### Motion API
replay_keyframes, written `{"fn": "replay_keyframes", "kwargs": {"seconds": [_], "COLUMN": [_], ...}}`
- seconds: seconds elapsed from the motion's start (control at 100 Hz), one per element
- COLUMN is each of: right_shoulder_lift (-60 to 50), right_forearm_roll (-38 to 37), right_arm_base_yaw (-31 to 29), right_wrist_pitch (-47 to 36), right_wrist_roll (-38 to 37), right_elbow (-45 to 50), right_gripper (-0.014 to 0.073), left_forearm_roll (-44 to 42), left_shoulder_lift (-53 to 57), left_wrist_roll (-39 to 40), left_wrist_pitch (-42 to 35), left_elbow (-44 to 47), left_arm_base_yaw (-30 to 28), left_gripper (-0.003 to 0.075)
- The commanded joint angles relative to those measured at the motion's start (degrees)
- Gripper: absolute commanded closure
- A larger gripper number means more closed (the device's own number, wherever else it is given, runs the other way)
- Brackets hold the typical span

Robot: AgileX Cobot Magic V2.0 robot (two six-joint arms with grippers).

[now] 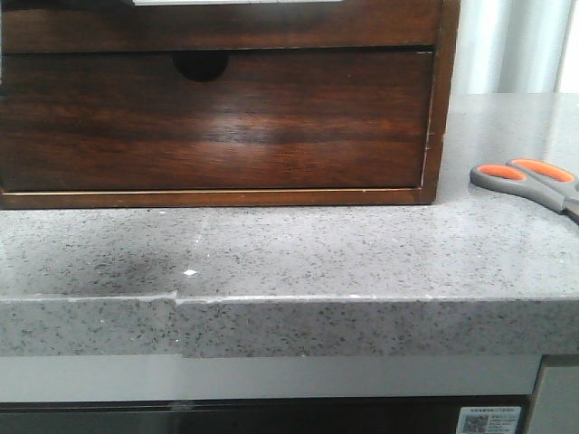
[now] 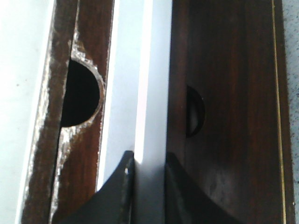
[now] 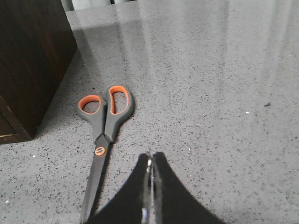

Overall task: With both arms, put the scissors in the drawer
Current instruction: 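Pull the drawer out toward the robot with the left gripper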

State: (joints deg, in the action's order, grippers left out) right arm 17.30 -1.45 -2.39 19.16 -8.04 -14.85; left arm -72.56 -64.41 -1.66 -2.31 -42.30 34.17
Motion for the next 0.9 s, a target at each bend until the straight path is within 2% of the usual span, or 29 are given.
{"fn": "replay_keyframes", "kwargs": {"seconds": [0.0,0.39,0.89], "right_shoulder_lift": [1.01,1.01,1.01], "right_forearm_roll": [-0.17,-0.17,-0.17], "right_arm_base_yaw": [0.14,0.14,0.22], "right_wrist_pitch": [-4.04,-4.02,-3.69], "right_wrist_roll": [0.29,0.29,0.29], "right_elbow": [-2.14,-2.14,-2.14], "right_gripper": [0.0662,0.0662,0.0662], "left_forearm_roll": [2.7,2.7,3.34], "left_shoulder_lift": [2.83,3.82,15.5], "left_wrist_roll": [1.66,1.66,1.66], "left_wrist_pitch": [-3.71,-3.0,-1.5], "left_elbow": [-2.22,-0.08,6.93], "left_arm_base_yaw": [1.57,5.91,6.16], "left_gripper": [0.0742,0.0742,0.0742]}}
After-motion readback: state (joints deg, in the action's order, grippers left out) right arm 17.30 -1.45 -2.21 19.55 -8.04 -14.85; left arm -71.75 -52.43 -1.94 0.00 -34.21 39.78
